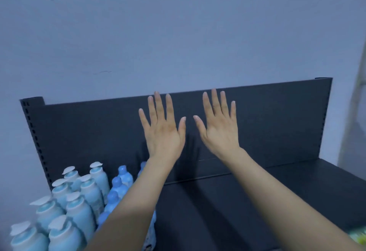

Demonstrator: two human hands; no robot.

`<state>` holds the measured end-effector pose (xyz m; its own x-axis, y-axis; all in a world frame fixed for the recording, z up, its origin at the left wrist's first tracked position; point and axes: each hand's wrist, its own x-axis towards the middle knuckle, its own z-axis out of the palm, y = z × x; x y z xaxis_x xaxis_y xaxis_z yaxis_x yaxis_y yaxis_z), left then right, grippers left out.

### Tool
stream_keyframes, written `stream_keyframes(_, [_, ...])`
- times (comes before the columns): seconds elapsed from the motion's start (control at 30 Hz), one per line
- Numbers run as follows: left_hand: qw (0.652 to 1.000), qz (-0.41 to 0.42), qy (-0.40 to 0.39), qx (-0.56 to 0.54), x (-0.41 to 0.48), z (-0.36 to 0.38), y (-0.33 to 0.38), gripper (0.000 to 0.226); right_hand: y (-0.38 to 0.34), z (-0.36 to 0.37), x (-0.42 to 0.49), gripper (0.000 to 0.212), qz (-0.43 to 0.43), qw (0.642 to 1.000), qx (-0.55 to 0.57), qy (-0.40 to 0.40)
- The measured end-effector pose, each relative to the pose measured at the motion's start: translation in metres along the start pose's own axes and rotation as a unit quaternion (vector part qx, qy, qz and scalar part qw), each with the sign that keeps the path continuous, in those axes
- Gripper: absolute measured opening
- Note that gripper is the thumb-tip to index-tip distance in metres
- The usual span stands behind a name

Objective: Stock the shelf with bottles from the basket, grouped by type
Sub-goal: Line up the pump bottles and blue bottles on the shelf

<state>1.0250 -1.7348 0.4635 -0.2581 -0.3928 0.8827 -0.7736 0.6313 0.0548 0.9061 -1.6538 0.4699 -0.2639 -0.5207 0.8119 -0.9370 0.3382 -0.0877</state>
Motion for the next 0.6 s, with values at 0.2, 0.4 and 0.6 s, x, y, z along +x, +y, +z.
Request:
stream_keyframes(0.2, [0.996, 0.042, -0.008, -0.075, -0.008, 0.005, 0.065, 0.066, 0.052, -0.032, -0.028, 0.067, 0.064, 0.996, -0.064, 0.009])
stream_keyframes(0.4, [0.982, 0.089, -0.023, -0.164, -0.023, 0.007, 0.156, 0.066, 0.128, -0.078, -0.065, 0.067, 0.131, 0.982, -0.133, 0.021])
stream_keyframes(0.6, [0.96, 0.139, -0.043, -0.237, -0.052, 0.003, 0.266, 0.066, 0.214, -0.128, -0.113, 0.068, 0.177, 0.964, -0.198, 0.02])
